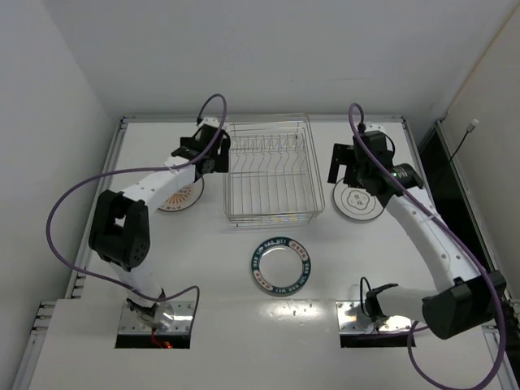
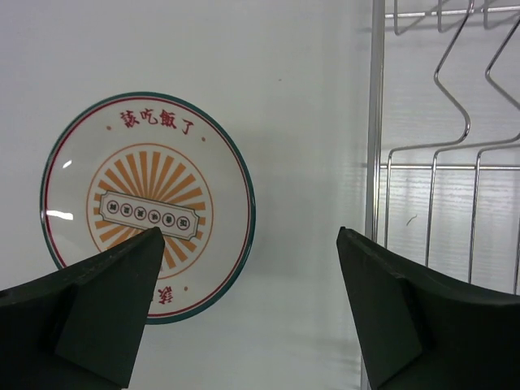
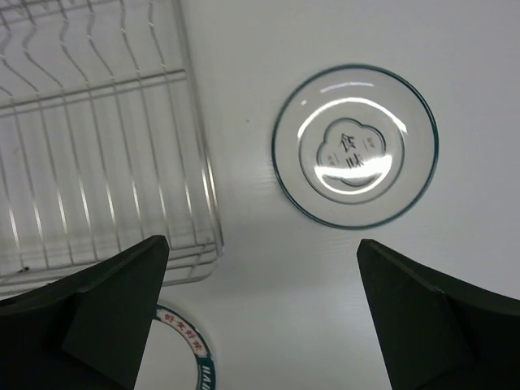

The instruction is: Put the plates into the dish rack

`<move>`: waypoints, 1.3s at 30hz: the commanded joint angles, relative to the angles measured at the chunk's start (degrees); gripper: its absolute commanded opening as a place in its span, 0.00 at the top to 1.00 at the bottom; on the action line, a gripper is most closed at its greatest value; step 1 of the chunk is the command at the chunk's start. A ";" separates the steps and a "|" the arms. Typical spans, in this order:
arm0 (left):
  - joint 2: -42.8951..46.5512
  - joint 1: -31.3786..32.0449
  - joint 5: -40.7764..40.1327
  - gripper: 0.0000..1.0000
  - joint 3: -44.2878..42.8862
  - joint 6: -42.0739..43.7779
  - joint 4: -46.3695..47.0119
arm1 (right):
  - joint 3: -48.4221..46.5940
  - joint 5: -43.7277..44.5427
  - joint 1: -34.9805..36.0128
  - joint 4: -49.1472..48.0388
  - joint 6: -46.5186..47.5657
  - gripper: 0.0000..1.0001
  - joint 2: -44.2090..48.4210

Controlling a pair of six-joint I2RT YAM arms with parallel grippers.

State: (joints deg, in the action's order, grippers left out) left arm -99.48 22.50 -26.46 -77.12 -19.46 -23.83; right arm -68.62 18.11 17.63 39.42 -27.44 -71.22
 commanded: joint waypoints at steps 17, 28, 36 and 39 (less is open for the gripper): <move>5.97 0.26 -4.30 0.09 2.24 -2.86 3.62 | 26.70 -46.40 -49.08 -15.06 -7.53 0.00 -1.99; 5.44 0.26 -4.30 0.09 2.24 -2.33 3.62 | 35.75 -53.89 -53.40 -30.72 -18.88 0.00 -17.99; 5.44 0.26 -4.83 0.07 2.24 -2.33 3.62 | 27.78 -50.28 -51.74 -30.37 -18.18 0.29 -25.90; 5.44 0.26 -4.83 0.07 2.24 -2.33 3.62 | 25.13 -48.97 -51.03 -29.40 -18.17 0.39 -25.90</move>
State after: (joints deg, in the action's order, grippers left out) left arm -95.68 22.50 -30.22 -74.72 -21.67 -21.74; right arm -39.53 -36.12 -34.70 12.97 -46.98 -96.62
